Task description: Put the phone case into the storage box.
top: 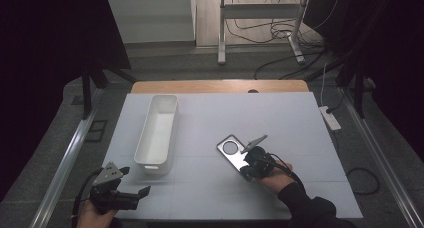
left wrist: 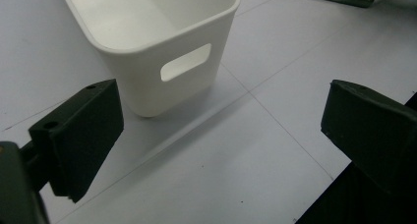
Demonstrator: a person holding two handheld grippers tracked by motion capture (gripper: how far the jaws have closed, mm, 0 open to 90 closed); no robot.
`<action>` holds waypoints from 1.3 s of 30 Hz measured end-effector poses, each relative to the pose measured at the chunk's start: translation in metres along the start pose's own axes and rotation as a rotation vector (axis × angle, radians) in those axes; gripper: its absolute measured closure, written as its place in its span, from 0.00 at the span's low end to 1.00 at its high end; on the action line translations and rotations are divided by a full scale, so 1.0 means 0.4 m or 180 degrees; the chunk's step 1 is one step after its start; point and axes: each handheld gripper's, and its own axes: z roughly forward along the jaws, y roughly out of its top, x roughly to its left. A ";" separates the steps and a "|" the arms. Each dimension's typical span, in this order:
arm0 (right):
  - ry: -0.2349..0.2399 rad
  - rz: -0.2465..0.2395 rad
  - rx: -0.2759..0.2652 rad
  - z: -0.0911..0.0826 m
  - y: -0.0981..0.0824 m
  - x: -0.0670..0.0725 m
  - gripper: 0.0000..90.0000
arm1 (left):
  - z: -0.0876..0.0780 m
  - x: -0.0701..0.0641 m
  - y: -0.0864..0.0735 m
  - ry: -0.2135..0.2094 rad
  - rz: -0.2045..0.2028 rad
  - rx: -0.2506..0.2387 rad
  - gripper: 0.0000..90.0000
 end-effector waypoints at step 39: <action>-0.0510 0.0406 -0.0354 -0.041 0.010 -0.110 0.01 | 0.002 0.001 0.001 -0.0011 -0.0012 0.0019 0.04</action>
